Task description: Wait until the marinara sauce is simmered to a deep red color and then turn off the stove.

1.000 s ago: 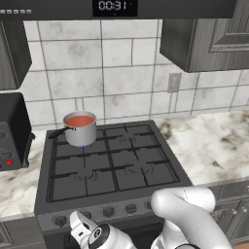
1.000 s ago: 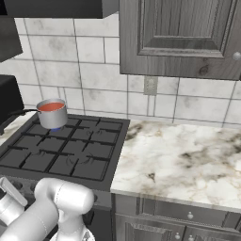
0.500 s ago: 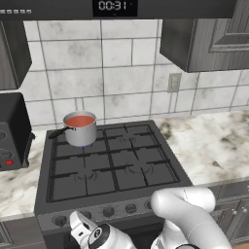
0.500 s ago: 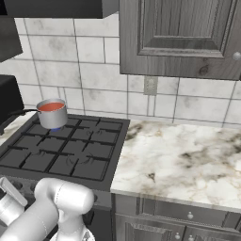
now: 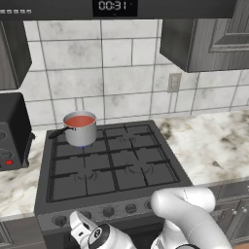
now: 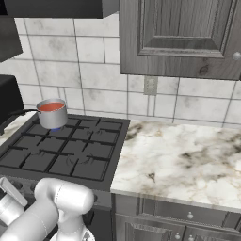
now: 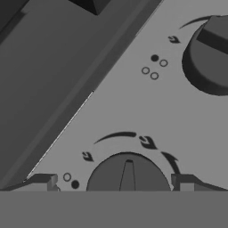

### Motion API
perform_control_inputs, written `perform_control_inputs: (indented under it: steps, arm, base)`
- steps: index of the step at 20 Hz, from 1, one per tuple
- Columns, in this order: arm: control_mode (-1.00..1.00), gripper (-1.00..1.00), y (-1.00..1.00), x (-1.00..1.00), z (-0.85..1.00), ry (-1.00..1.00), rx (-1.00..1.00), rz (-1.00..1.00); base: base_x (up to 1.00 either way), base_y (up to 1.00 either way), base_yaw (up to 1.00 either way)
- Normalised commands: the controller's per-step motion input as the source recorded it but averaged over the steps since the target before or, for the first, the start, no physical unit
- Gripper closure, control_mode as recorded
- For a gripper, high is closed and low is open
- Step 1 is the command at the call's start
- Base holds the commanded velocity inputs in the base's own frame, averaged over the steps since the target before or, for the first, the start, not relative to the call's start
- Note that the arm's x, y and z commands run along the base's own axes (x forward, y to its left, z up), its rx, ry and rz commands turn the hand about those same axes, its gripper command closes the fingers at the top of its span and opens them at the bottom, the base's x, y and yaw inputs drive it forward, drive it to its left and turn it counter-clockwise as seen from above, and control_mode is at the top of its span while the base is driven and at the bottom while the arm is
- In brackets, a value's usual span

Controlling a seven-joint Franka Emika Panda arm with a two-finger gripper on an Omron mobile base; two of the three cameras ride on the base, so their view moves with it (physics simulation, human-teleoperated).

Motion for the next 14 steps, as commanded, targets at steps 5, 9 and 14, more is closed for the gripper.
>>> perform_control_inputs:
  steps: [5, 9, 14]
  arm:
    - [-1.00, -1.00, 0.00, 0.00, 0.00, 0.00, 0.00, 0.00]
    - [-1.00, -1.00, 0.00, 0.00, 0.00, 0.00, 0.00, 0.00]
    - [-1.00, -1.00, 0.00, 0.00, 0.00, 0.00, 0.00, 0.00]
  base:
    - [0.00, 0.00, 0.00]
    - [0.00, 0.00, 0.00]
    - [0.00, 0.00, 0.00]
